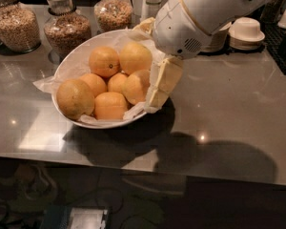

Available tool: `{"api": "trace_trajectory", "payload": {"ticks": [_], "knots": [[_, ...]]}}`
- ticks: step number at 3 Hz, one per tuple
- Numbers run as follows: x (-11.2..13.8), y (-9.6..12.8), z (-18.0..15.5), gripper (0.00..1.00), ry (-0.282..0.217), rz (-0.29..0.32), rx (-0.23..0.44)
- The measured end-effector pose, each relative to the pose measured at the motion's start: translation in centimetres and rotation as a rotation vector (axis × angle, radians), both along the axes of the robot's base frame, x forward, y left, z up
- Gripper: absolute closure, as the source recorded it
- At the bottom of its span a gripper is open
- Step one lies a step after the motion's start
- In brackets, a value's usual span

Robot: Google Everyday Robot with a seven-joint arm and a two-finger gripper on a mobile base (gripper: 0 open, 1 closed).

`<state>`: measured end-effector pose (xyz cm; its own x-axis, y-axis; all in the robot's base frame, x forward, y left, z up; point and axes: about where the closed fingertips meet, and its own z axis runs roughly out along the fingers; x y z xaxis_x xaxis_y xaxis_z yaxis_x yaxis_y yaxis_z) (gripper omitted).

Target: Pick orange from white bowl

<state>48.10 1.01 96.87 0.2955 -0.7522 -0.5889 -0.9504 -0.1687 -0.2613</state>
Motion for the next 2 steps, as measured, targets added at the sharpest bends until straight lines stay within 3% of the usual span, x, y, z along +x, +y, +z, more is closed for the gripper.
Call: {"api": "trace_trajectory", "payload": {"ticks": [1,2], "knots": [[0.0,0.0,0.0,0.0,0.0,0.001,0.0],[-0.4,2.2,0.3,0.0,-0.026,0.063,0.059]]}}
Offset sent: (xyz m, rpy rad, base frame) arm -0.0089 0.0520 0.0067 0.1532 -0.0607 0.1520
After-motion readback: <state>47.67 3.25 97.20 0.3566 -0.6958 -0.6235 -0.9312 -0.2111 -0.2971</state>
